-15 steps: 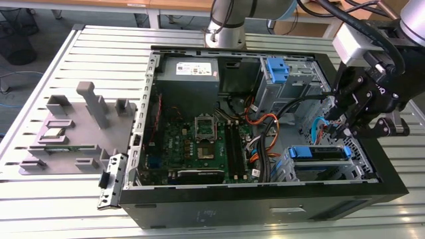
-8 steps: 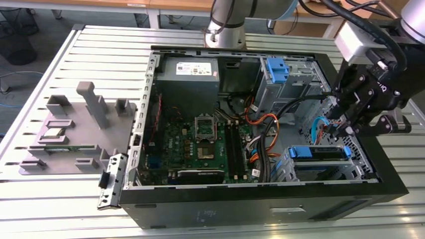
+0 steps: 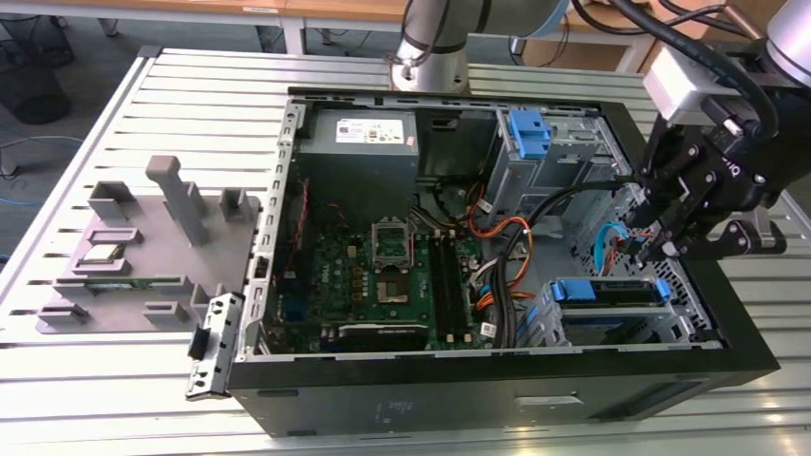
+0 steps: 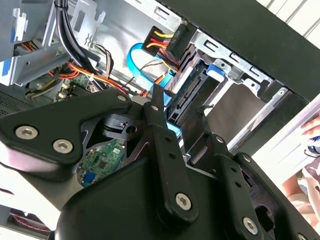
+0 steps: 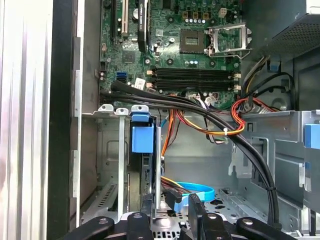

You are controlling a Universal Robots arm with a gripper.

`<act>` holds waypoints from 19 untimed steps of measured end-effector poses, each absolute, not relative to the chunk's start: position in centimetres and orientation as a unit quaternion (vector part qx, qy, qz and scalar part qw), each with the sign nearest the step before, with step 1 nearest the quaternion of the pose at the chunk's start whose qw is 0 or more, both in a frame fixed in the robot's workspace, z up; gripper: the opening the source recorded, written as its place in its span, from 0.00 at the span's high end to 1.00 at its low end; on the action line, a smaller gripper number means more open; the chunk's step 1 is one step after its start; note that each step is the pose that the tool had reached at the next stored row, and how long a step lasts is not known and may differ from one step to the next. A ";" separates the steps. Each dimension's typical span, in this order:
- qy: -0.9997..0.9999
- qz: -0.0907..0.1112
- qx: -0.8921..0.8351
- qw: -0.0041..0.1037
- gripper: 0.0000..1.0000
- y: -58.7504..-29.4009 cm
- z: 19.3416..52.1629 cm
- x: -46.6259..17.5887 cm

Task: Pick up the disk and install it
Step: 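Insert the first disk wire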

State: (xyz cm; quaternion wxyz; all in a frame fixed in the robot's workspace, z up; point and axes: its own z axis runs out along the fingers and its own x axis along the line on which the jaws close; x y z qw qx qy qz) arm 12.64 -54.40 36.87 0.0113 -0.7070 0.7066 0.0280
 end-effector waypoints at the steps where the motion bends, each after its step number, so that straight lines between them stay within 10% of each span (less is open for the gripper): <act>1: 0.707 0.028 -0.707 0.011 0.58 -54.4 36.8 12.7; 19: 0.707 0.024 -0.707 0.008 0.58 -54.4 35.9 12.8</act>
